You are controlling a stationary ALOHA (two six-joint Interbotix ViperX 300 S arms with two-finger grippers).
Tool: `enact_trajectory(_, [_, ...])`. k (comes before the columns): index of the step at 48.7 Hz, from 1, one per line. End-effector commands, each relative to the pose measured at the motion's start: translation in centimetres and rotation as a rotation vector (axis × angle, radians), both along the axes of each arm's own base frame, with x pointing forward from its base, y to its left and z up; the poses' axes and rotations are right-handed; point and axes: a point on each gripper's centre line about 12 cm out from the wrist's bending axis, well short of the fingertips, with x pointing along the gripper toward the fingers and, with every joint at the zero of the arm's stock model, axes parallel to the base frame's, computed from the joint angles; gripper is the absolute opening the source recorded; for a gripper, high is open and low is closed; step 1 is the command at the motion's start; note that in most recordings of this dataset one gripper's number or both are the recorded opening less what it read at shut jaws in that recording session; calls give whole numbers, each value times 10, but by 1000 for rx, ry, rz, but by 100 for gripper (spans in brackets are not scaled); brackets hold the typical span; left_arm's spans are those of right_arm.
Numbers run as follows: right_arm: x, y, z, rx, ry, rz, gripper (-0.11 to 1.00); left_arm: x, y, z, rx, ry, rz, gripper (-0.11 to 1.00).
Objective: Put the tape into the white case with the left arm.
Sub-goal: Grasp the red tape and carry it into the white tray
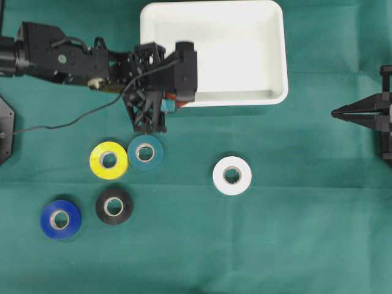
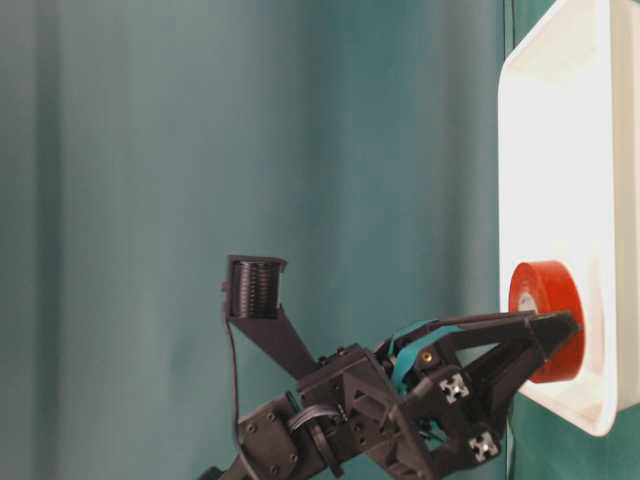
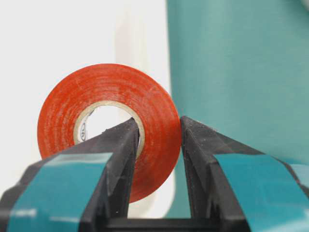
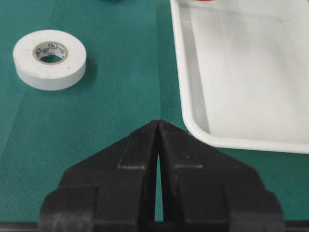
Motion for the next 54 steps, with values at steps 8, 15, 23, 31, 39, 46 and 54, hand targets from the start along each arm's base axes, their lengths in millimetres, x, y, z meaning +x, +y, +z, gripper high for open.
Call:
enact_trajectory(8, [2, -1, 4, -1, -12, -3, -9, 0, 24, 2, 15, -16, 45, 25])
enact_trajectory(15, [2, -1, 4, -1, -12, -3, -9, 1, 27, -2, 16, -16, 51, 25])
enact_trajectory(23, [2, -1, 4, -1, -12, -3, -9, 1, 26, -2, 16, -19, 49, 25])
enact_trajectory(31, [2, -1, 4, -1, -12, -3, -9, 0, 27, -2, 17, -16, 49, 25])
enact_trajectory(39, [2, -1, 4, -1, -12, -3, -9, -1, 26, -4, 17, -11, 47, 25])
enact_trajectory(46, [2, -1, 4, 1, -12, -3, -9, -2, 26, -6, 14, -7, 51, 50])
enact_trajectory(54, [2, -1, 4, -1, -12, -3, -9, -4, 25, -7, 13, -2, 49, 93])
